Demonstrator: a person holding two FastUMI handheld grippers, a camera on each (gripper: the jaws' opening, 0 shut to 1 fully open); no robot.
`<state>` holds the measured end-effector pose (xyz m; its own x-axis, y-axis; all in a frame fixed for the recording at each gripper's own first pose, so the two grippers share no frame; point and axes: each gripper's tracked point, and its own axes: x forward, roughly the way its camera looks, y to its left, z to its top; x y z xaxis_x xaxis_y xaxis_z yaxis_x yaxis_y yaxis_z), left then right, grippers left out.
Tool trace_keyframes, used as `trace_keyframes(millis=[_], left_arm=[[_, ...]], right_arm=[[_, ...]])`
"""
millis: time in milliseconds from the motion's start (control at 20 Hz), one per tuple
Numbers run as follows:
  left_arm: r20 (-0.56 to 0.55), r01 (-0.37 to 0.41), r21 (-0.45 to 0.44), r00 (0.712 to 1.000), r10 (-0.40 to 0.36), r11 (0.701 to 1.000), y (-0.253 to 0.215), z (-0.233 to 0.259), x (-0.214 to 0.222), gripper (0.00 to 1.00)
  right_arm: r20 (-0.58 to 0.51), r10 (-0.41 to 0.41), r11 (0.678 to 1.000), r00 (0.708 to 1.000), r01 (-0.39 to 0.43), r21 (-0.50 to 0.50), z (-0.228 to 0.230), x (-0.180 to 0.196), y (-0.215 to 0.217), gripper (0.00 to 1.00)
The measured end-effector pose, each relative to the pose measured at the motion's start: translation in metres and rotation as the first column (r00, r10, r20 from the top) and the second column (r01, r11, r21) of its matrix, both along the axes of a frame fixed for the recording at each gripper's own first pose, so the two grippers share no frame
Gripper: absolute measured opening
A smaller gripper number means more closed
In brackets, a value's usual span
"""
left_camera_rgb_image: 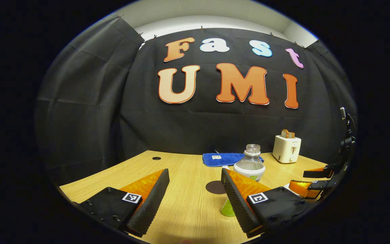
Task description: Open the teacup lid with one hand, grasp the water bottle and pour water into the teacup with the other hand; after pouring, place the water bottle on the coaster and then close the teacup lid.
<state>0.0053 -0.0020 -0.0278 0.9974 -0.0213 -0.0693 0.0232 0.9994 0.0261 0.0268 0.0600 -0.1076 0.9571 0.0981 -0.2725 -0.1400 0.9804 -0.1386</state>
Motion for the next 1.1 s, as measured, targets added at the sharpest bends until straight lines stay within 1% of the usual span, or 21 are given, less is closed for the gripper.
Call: trace_keyframes(millis=[50,150,200,250,300,350,400,450,500,600,650,700,750,800,850,900,1000,1100], left_arm=[[-0.002,-0.001,0.000,1.000,0.001,1.000,0.000,-0.001,0.000,0.99],[-0.008,-0.002,-0.002,1.000,0.002,1.000,0.002,-0.002,0.001,0.99],[-0.011,-0.003,-0.003,1.000,0.003,1.000,0.002,-0.004,0.001,0.99],[-0.012,-0.003,-0.003,1.000,0.003,1.000,0.002,-0.004,0.001,0.99],[-0.014,-0.004,-0.003,1.000,0.004,1.000,0.003,-0.004,0.001,0.99],[-0.014,-0.006,0.000,1.000,0.006,1.000,0.003,-0.004,0.002,0.99],[-0.016,-0.008,0.006,1.000,0.008,1.000,0.004,-0.006,0.002,0.99],[-0.017,-0.007,0.009,1.000,0.007,1.000,0.003,-0.007,0.002,0.99],[-0.016,-0.006,0.009,1.000,0.006,1.000,0.002,-0.006,0.001,0.99],[-0.013,-0.005,0.007,1.000,0.005,1.000,0.002,-0.005,0.001,0.99],[-0.012,-0.006,0.009,1.000,0.006,1.000,0.003,-0.004,0.001,0.99],[-0.012,-0.007,0.009,1.000,0.007,1.000,0.004,-0.005,0.001,0.99],[-0.013,-0.008,0.008,1.000,0.008,1.000,0.004,-0.005,0.001,0.99],[-0.013,-0.008,0.006,1.000,0.009,1.000,0.003,-0.006,0.001,0.99],[-0.013,-0.008,0.003,1.000,0.008,1.000,0.003,-0.006,0.001,0.99],[-0.012,-0.006,0.001,1.000,0.007,1.000,0.002,-0.005,0.001,0.99],[-0.010,-0.006,0.002,1.000,0.006,1.000,0.001,-0.004,0.000,0.99],[-0.002,-0.012,-0.001,1.000,0.012,1.000,0.003,-0.001,0.001,0.99]], right_arm=[[-0.005,0.003,1.000,1.000,-0.003,0.001,-0.001,0.000,0.001,0.93],[-0.016,0.007,1.000,1.000,-0.007,0.003,-0.006,0.001,0.001,0.86],[-0.023,0.012,1.000,1.000,-0.012,0.004,-0.008,0.001,0.003,0.81],[-0.027,0.019,1.000,0.999,-0.018,0.005,-0.009,0.001,0.004,0.78],[-0.030,0.026,1.000,0.999,-0.026,0.003,-0.010,0.001,0.006,0.72],[-0.032,0.031,1.000,0.999,-0.031,-0.004,-0.012,0.000,0.007,0.69],[-0.034,0.037,0.999,0.999,-0.037,-0.011,-0.014,0.001,0.008,0.63],[-0.037,0.043,0.999,0.998,-0.043,-0.015,-0.015,0.001,0.010,0.59],[-0.033,0.044,0.999,0.999,-0.044,-0.020,-0.014,0.000,0.011,0.52],[-0.027,0.047,0.999,0.999,-0.047,-0.023,-0.013,0.000,0.011,0.45],[-0.026,0.043,0.999,0.999,-0.043,-0.020,-0.013,0.001,0.009,0.46],[-0.026,0.042,0.999,0.999,-0.042,-0.013,-0.012,0.001,0.009,0.34],[-0.027,0.043,0.999,0.999,-0.044,-0.008,-0.012,0.001,0.009,0.30],[-0.025,0.046,0.999,0.999,-0.046,-0.011,-0.012,0.000,0.009,0.27],[-0.022,0.047,0.999,0.999,-0.047,-0.019,-0.013,0.001,0.010,0.28],[-0.017,0.045,0.999,0.999,-0.046,-0.023,-0.013,0.003,0.010,0.24],[-0.014,0.046,0.999,0.999,-0.046,-0.011,-0.012,0.002,0.009,0.20],[-0.017,0.039,0.999,0.999,-0.039,0.010,-0.012,0.004,0.006,0.18]])
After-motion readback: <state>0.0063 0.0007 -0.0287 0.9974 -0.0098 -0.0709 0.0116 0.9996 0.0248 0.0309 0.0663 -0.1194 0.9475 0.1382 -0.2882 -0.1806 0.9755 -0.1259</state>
